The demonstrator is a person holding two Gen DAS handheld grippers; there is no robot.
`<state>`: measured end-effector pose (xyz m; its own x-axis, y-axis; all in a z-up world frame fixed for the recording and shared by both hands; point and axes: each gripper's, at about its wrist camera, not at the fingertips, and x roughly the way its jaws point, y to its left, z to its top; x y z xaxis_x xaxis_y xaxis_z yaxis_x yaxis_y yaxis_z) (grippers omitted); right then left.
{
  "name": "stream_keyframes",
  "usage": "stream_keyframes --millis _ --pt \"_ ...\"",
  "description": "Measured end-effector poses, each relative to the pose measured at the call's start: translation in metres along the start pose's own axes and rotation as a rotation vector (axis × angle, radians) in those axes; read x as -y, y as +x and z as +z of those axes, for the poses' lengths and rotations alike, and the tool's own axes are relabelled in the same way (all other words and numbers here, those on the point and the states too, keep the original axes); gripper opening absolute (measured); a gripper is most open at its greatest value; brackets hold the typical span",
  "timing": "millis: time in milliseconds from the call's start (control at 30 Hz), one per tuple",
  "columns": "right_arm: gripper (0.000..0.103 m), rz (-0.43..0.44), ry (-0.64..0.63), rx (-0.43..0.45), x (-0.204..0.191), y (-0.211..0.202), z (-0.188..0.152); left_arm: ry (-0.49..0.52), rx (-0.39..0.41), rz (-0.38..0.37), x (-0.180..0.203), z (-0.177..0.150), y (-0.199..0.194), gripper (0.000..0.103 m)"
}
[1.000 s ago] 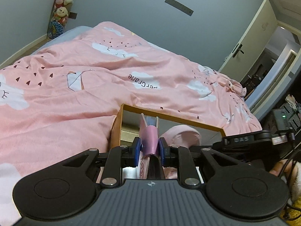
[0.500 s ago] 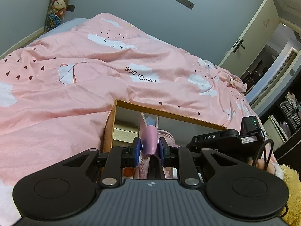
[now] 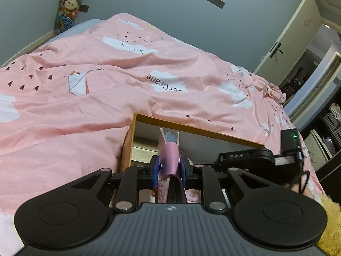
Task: Organize objects
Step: 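Lower the pink backpack into the orange box and open the right gripper, then lower the pink card holder beside the backpack and open the left gripper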
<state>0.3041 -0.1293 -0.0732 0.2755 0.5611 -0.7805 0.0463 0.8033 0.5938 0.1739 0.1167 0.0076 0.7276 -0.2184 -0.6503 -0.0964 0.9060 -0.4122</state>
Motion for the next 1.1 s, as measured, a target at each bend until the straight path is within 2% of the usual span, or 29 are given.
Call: stream_keyframes --millis 133,200,267,333,367,400,433,567,633,767,833,900,1033,1100 --pt "0.047 -0.003 -0.095 0.016 -0.006 -0.010 -0.006 0.001 0.000 0.007 0.000 0.001 0.001 0.023" --pt "0.064 -0.003 -0.181 0.029 -0.015 -0.013 -0.011 -0.001 0.000 0.010 0.000 0.002 0.001 0.023" --pt "0.069 -0.047 -0.286 0.042 -0.028 -0.010 -0.017 0.001 0.002 0.010 0.001 0.003 0.001 0.023" --pt "0.067 -0.103 -0.361 0.030 -0.039 -0.003 -0.026 0.004 0.002 0.011 0.002 0.003 0.002 0.023" --pt "0.063 -0.130 -0.373 0.019 -0.039 0.002 -0.026 0.006 0.002 0.012 0.003 0.003 0.001 0.023" --pt "0.050 -0.145 -0.367 0.004 -0.040 0.007 -0.025 0.009 0.001 0.013 0.004 0.002 0.001 0.023" --pt "0.045 -0.137 -0.344 -0.018 -0.038 0.012 -0.027 0.010 -0.001 0.012 0.004 0.002 0.001 0.023" --pt "0.037 -0.117 -0.241 -0.025 -0.027 0.017 -0.028 0.016 -0.010 0.007 0.006 0.002 0.004 0.023" --pt "0.037 -0.082 -0.180 -0.043 -0.018 0.020 -0.024 0.016 -0.018 0.002 0.008 0.001 0.008 0.023" --pt "0.038 -0.068 -0.212 -0.045 -0.014 0.019 -0.022 0.011 -0.033 -0.034 0.014 0.001 0.013 0.023" --pt "0.047 -0.071 -0.237 -0.024 -0.016 0.006 -0.022 0.015 -0.038 -0.057 0.020 0.002 0.016 0.023" --pt "0.050 -0.076 -0.279 0.028 -0.022 -0.009 -0.024 0.027 -0.047 -0.080 0.029 0.002 0.022 0.023" --pt "0.049 -0.185 -0.433 0.136 -0.029 -0.047 -0.028 0.018 -0.090 -0.145 0.047 0.000 0.046 0.023" --pt "0.049 -0.242 -0.513 0.161 -0.031 -0.059 -0.032 -0.003 -0.118 -0.173 0.053 -0.004 0.062 0.023"
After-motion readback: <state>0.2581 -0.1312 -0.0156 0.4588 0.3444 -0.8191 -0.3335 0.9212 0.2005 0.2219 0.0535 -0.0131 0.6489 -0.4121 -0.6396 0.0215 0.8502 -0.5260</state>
